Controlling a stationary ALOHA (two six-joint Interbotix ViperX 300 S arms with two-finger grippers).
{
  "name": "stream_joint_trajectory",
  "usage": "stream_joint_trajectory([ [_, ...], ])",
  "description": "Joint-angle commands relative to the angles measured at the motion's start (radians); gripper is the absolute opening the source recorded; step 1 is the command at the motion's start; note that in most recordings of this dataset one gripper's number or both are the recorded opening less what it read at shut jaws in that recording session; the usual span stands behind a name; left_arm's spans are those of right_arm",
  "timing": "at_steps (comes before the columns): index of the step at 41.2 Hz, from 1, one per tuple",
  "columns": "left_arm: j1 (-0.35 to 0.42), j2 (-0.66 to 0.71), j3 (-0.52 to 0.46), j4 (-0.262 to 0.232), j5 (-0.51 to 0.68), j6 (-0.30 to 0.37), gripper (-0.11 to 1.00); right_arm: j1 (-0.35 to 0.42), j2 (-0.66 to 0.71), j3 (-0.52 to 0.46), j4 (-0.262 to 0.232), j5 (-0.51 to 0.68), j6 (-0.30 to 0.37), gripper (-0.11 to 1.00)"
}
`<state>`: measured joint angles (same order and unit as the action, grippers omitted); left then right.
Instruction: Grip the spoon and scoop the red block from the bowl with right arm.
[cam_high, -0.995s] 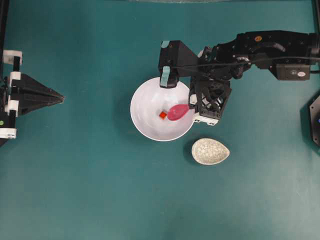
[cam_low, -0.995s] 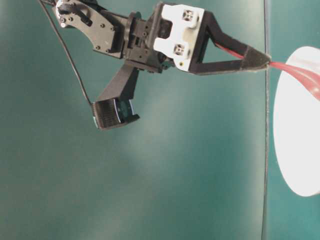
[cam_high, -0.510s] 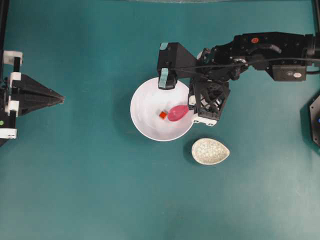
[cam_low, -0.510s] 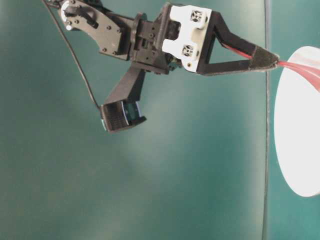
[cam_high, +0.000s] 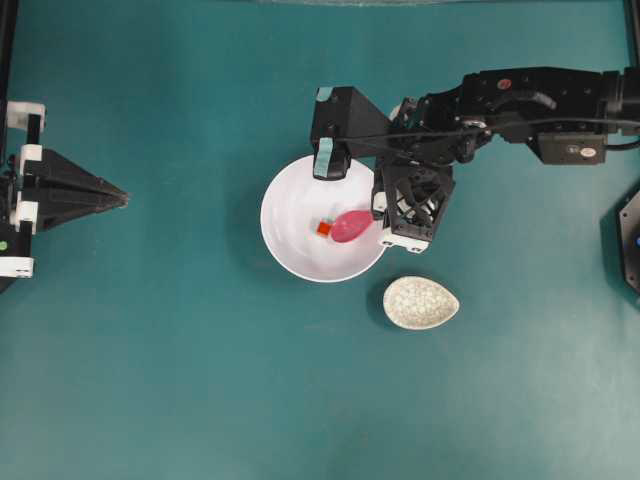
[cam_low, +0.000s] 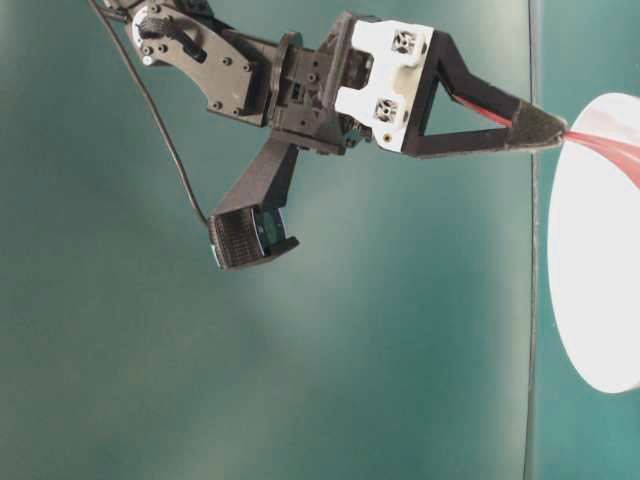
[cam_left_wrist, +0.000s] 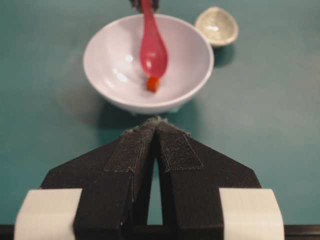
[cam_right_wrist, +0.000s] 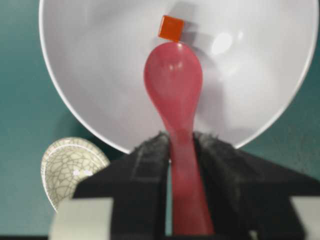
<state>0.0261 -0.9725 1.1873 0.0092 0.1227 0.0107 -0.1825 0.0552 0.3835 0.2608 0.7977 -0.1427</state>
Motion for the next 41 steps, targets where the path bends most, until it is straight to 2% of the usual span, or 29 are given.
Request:
stream_joint_trajectory([
  [1,0.002,0.005,-0.012,0.002,-0.005,0.002,0.00,0.003,-0.009,-0.025,-0.002,-0.008,0.002,0.25],
  [41,0.002,0.003,-0.014,0.002,-0.012,0.002,0.00,0.014,0.044,-0.087,-0.002,-0.087,0.003,0.25],
])
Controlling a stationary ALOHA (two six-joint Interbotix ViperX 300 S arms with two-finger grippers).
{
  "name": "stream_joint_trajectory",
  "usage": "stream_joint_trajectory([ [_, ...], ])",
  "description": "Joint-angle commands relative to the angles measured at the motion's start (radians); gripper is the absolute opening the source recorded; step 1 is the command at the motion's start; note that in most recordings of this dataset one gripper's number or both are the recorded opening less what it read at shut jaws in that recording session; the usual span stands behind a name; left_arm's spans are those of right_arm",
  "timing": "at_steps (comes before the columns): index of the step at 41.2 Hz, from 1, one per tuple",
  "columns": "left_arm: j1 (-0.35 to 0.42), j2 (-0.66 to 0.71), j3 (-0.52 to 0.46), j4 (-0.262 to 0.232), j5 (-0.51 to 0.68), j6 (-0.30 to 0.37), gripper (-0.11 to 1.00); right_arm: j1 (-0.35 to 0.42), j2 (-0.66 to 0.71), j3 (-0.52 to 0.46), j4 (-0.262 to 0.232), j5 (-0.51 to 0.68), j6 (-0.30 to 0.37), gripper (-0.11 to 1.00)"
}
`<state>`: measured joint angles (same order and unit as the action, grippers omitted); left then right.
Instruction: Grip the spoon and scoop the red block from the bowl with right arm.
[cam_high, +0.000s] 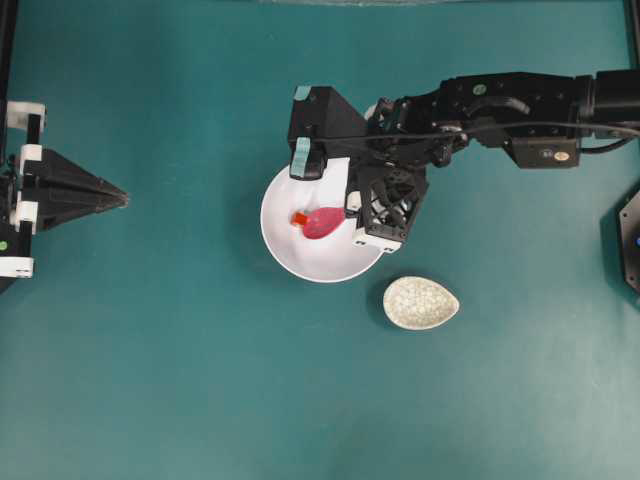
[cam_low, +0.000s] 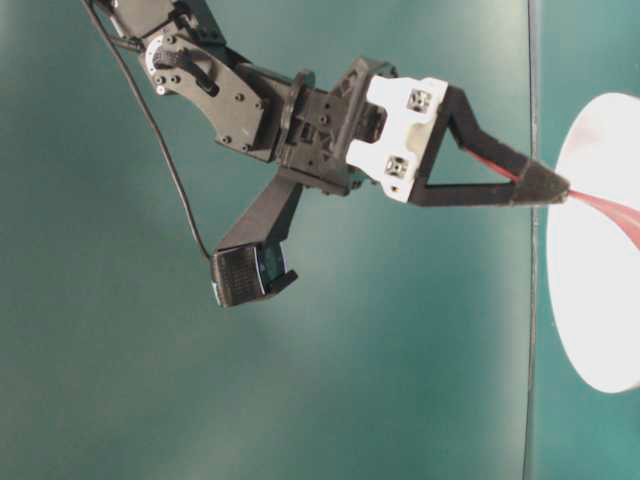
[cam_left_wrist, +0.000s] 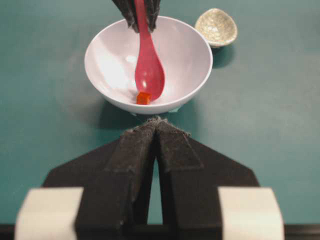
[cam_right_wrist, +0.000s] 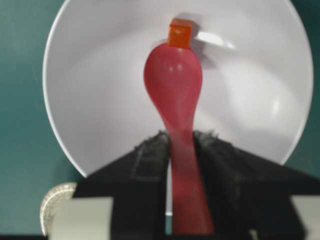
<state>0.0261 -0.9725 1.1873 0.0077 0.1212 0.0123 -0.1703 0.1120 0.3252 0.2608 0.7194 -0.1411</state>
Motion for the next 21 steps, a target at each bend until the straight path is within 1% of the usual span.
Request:
stream_joint_trajectory([
  [1,0.002,0.003,-0.014,0.003,-0.011,0.000,0.00,0.002,-0.011,-0.029,-0.002,-0.011,0.002,0.25],
  [8,0.002,0.005,-0.014,0.003,-0.011,0.000,0.00,0.002,-0.011,-0.032,-0.002,-0.028,0.014,0.25],
  [15,0.002,0.005,-0.012,0.003,-0.011,0.000,0.00,0.002,-0.011,-0.032,0.000,-0.041,0.046,0.25],
  [21,0.002,0.003,-0.014,0.003,-0.011,0.000,0.00,0.002,-0.011,-0.032,-0.002,-0.058,0.054,0.25],
])
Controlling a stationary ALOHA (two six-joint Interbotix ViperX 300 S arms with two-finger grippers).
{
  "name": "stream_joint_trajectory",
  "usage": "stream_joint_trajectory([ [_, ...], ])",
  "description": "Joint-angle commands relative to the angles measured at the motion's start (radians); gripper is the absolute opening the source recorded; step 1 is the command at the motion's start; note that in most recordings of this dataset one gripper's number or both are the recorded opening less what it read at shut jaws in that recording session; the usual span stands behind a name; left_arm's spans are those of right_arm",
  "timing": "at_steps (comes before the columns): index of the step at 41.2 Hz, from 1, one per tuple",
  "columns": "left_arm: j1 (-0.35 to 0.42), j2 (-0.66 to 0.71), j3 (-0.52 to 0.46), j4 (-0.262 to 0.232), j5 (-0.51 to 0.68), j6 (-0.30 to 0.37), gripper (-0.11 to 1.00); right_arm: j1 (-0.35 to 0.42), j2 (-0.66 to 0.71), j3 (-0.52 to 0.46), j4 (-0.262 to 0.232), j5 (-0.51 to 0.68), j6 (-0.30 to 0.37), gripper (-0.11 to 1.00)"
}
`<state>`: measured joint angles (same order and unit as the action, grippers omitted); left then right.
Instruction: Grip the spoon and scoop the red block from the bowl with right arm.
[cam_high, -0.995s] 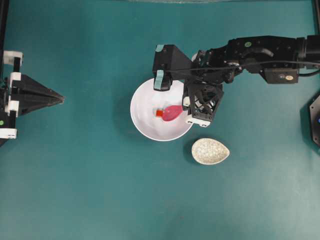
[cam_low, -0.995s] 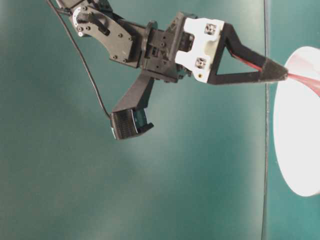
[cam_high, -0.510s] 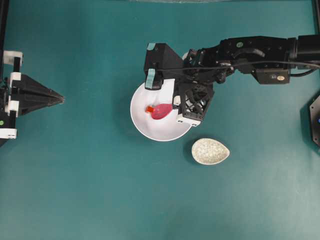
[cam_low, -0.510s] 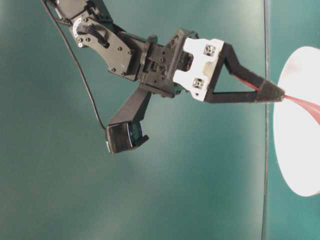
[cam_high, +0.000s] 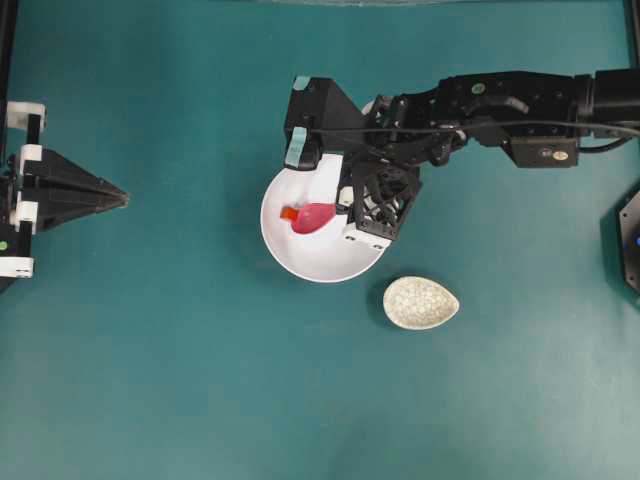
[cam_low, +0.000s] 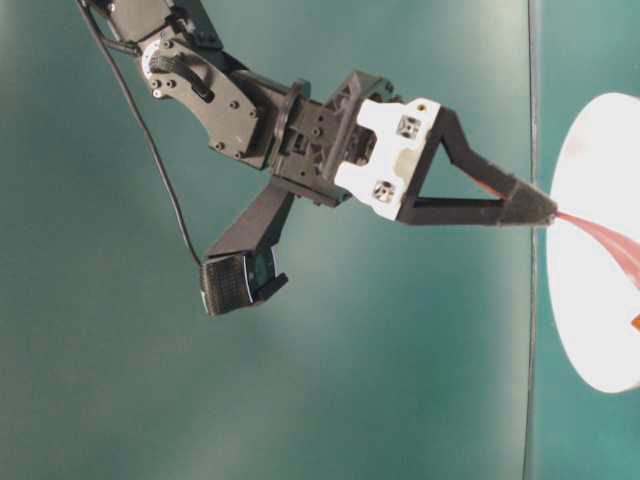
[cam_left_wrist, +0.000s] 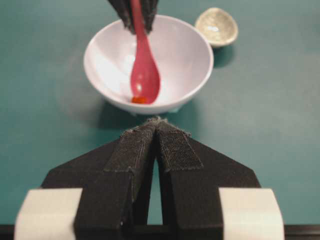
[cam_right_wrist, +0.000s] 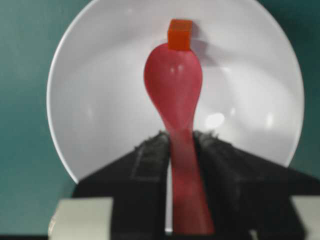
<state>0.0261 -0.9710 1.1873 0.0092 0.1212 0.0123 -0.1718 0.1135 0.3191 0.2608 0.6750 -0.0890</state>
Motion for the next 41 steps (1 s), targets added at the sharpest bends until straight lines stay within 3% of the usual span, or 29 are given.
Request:
stream_joint_trajectory([
  [1,0.002,0.003,-0.012,0.002,-0.012,0.000,0.00,0.002,-0.012,-0.026,-0.002,-0.015,0.002,0.25],
  [41,0.002,0.003,-0.012,0.002,-0.011,0.000,0.00,0.003,-0.026,-0.026,-0.002,-0.058,0.003,0.25],
])
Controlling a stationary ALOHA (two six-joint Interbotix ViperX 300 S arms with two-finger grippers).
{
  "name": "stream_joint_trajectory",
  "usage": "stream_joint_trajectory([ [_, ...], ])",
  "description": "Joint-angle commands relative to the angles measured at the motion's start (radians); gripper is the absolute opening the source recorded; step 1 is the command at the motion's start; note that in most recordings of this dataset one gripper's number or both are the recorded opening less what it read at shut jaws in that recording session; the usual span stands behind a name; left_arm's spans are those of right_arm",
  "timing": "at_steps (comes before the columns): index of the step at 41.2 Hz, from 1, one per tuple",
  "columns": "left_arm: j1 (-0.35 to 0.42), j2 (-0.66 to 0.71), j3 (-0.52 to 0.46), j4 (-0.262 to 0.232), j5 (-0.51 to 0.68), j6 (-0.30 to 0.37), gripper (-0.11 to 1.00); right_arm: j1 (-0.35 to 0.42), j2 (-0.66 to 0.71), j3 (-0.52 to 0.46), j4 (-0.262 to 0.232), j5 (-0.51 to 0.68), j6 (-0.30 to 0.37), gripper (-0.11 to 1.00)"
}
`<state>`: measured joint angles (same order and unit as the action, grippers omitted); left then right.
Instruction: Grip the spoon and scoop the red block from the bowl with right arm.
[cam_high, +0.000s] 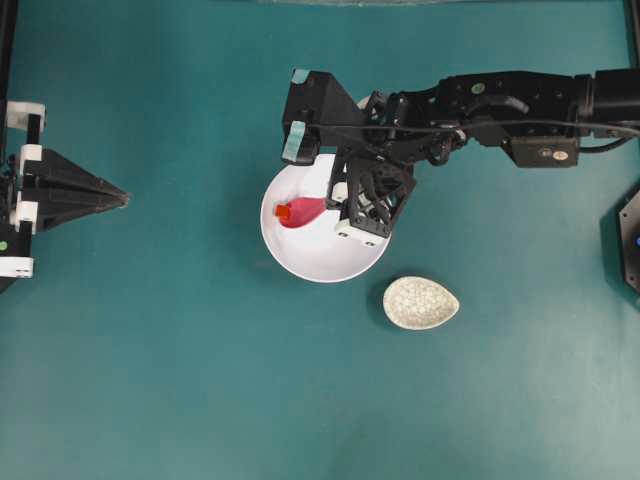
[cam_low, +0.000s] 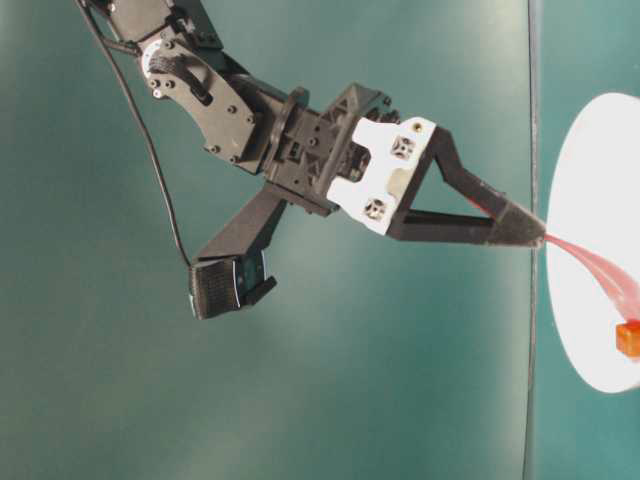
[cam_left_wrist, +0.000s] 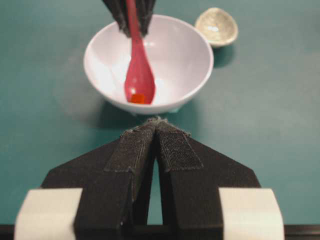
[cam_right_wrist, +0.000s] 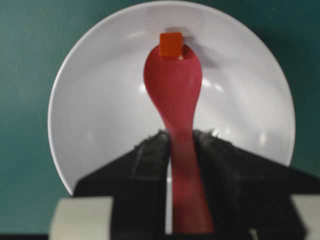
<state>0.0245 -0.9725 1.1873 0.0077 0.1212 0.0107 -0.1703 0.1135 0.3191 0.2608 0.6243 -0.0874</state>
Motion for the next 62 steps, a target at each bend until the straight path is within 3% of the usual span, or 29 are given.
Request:
stream_joint_trajectory([
  [1,0.003,0.003,-0.012,0.003,-0.011,0.002,0.00,0.002,-0.028,-0.026,-0.002,-0.008,0.000,0.25],
  [16,0.003,0.003,-0.012,0.003,-0.011,0.002,0.00,0.002,-0.063,0.011,-0.002,-0.023,0.003,0.25],
  [41,0.003,0.003,-0.012,0.003,-0.011,0.002,0.00,0.002,-0.137,0.130,-0.002,-0.163,0.034,0.25],
  [62,0.003,0.005,-0.012,0.003,-0.008,0.002,0.00,0.002,-0.130,0.133,-0.002,-0.173,0.029,0.25],
])
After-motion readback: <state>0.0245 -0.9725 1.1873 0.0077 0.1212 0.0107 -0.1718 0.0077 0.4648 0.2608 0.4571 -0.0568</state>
